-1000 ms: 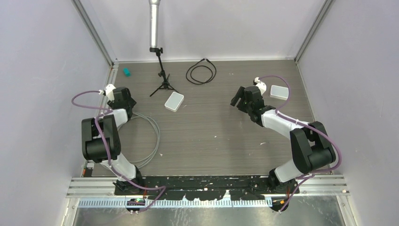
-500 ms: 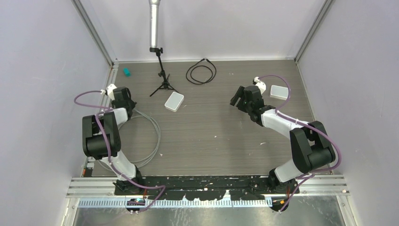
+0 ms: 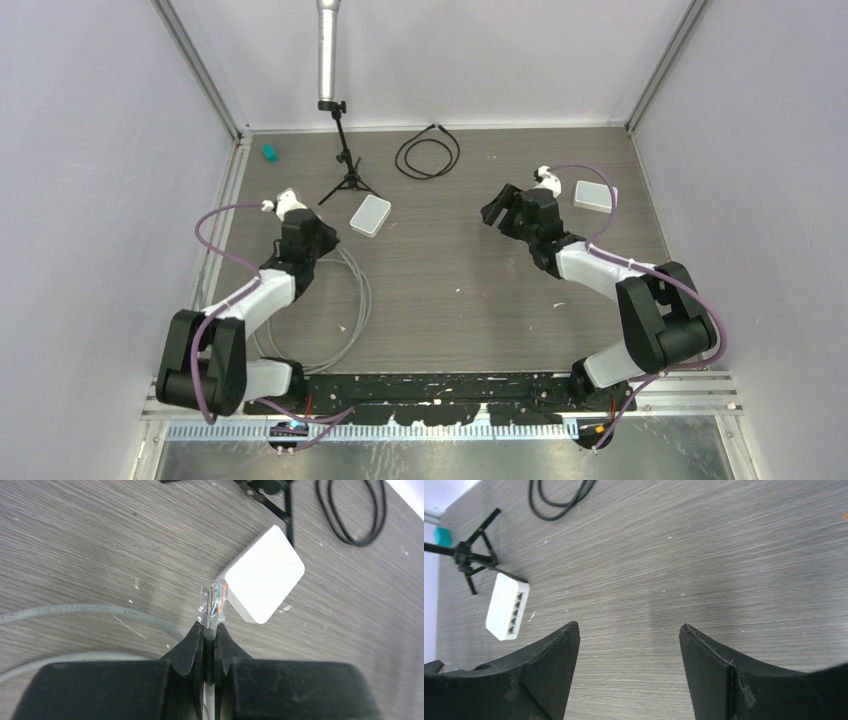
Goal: Insert the plug into the switch port
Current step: Pick up the connector from the center of the board.
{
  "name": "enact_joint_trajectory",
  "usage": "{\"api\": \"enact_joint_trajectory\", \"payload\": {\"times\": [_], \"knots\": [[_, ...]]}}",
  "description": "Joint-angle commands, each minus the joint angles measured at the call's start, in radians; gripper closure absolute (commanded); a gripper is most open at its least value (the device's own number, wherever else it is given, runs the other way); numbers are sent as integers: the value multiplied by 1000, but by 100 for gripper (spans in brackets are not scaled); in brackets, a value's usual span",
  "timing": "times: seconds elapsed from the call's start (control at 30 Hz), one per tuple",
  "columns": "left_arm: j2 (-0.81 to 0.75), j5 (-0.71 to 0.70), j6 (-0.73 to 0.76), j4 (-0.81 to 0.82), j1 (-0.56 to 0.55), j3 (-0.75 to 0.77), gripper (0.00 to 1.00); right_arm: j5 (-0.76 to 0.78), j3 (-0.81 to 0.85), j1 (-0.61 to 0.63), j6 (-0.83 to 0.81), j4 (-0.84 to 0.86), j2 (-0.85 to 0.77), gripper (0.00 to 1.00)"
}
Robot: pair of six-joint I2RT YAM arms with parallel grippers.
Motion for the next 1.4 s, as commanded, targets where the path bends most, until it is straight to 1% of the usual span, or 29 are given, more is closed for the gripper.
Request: {"api": "enact_joint_trajectory", "payload": {"times": [0.0,0.07,0.13,0.2,0.23,0.33,0.4,0.43,0.5,0.6,0.67,0.73,0.83,0.9,0.97,1.07,1.27,1.3,1.37], "knots": [[-120,-62,-9,-28,-69,-33,100,-84,7,20,19,147,-5,23],[-151,-66,-2,-13,-86,-38,100,-119,21,38,18,160,12,22],[-148,-61,-3,4,-107,-33,100,-123,25,70,7,218,29,23],[-125,-68,-1,21,-141,-20,100,-105,50,115,-5,248,46,23],[-107,-71,2,32,-152,-13,100,-69,80,133,-16,244,58,23],[-63,-39,14,76,-177,-3,100,-61,211,192,-76,166,121,23],[-51,-15,17,117,-185,-21,100,-86,282,209,-106,100,161,23],[-50,-9,14,134,-187,-31,100,-135,296,211,-116,87,177,25],[-57,17,13,142,-189,-33,100,-167,282,217,-123,115,201,31],[-83,29,29,136,-194,-25,100,-228,265,220,-102,159,234,45],[-111,23,36,136,-194,-35,100,-293,270,223,-98,177,260,50],[-135,25,42,142,-194,-49,100,-363,283,226,-92,196,292,52],[-168,48,60,174,-194,-72,100,-509,318,238,-46,238,358,51],[-187,63,74,203,-194,-87,100,-556,342,261,-33,242,396,48],[-197,66,78,221,-195,-101,100,-571,356,292,-37,242,421,44],[-200,88,83,248,-195,-110,100,-593,380,329,-38,243,448,42],[-169,168,82,327,-195,-123,100,-638,388,353,40,343,497,42],[-162,199,79,341,-195,-122,100,-644,388,352,52,357,501,42],[-146,228,75,356,-195,-120,100,-648,393,354,64,365,511,43]]}}
